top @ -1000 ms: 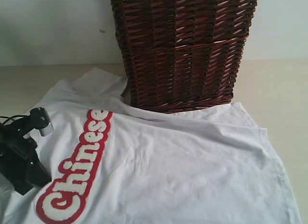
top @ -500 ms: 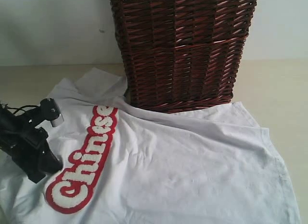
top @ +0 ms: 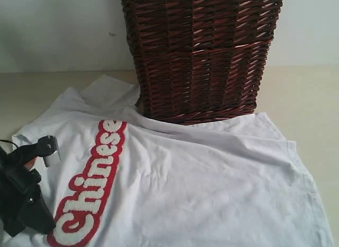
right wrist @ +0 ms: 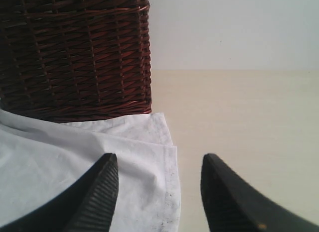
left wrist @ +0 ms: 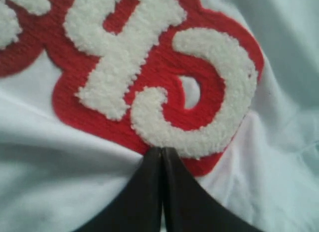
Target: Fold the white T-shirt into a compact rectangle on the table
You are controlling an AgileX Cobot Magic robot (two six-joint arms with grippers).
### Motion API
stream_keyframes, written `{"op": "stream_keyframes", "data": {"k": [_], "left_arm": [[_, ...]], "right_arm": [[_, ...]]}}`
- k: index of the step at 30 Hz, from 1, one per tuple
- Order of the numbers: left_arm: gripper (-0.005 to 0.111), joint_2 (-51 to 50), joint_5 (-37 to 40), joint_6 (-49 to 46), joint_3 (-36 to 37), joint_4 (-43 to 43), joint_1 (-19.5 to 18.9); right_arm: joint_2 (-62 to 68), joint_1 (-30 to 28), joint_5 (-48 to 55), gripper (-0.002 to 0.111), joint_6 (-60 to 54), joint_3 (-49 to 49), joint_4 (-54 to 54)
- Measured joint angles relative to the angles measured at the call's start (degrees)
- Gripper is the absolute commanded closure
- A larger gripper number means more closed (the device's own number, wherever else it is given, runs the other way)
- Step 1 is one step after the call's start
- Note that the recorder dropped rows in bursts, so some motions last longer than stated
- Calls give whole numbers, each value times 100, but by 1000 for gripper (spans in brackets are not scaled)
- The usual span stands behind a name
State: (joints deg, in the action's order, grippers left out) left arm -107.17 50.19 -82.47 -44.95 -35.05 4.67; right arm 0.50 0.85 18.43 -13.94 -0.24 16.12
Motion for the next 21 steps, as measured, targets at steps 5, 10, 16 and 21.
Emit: {"op": "stream_keyframes", "data": {"k": [5, 10, 16, 21], "left_arm": [[107, 73, 137, 0, 359, 0, -9], [107, 84, 288, -73, 583, 11, -9], [107, 266, 238, -100, 659, 152, -9], [107, 935, 101, -100, 685, 287, -9]], "right_arm": [[0, 0, 0, 58, 0, 0, 0], [0, 0, 0, 58, 0, 0, 0], [0, 0, 0, 58, 0, 0, 0], [0, 0, 0, 58, 0, 0, 0]]}}
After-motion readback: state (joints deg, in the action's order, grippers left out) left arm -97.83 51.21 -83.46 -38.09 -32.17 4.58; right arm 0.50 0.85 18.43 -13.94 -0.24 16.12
